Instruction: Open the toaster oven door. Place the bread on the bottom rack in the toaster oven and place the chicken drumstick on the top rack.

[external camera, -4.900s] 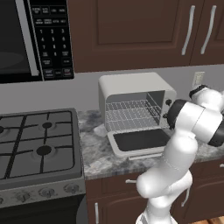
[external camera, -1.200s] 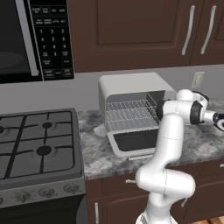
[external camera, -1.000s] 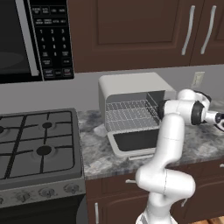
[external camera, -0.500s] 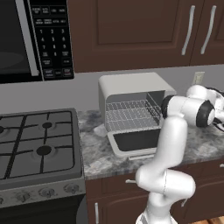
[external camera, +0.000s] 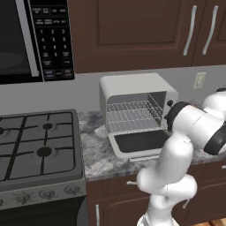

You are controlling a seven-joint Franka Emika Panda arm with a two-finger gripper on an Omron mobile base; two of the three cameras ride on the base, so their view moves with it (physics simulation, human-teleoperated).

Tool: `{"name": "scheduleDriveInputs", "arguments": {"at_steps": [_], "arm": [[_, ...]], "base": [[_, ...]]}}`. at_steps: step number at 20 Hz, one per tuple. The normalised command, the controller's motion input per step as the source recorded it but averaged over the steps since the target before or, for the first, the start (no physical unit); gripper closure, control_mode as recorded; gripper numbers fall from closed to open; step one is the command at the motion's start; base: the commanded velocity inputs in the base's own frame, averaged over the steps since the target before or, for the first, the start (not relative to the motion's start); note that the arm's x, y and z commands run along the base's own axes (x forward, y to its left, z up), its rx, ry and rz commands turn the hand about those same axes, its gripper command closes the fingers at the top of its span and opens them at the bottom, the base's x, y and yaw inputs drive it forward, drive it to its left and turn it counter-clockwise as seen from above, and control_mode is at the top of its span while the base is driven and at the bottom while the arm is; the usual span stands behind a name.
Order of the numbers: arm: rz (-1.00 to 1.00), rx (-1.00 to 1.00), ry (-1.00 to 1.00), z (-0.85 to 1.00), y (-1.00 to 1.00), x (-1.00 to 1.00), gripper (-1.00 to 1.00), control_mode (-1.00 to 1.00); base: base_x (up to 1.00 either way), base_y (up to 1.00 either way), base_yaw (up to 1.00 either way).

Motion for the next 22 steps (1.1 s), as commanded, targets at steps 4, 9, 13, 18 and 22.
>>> {"name": "scheduleDriveInputs", "arguments": {"at_steps": [4, 9, 13, 18, 22], "arm": [[0.15, -0.04, 0.00, 0.94, 0.94, -1.00, 1.00, -1.00], [0.00, -0.02, 0.00, 0.53, 0.94, -0.99, 1.00, -1.00], [0.00, -0.11, 0.00, 0.24, 1.00, -0.57, 1.00, -1.00], [0.00, -0.16, 0.08, 0.21, 1.00, -0.01, 1.00, -1.00], [0.00, -0.07, 0.15, 0.00, 0.62, 0.06, 1.00, -1.00]], "base": [[0.00, 0.00, 0.00], [0.00, 0.00, 0.00], [0.00, 0.00, 0.00], [0.00, 0.00, 0.00], [0.00, 0.00, 0.00]]}}
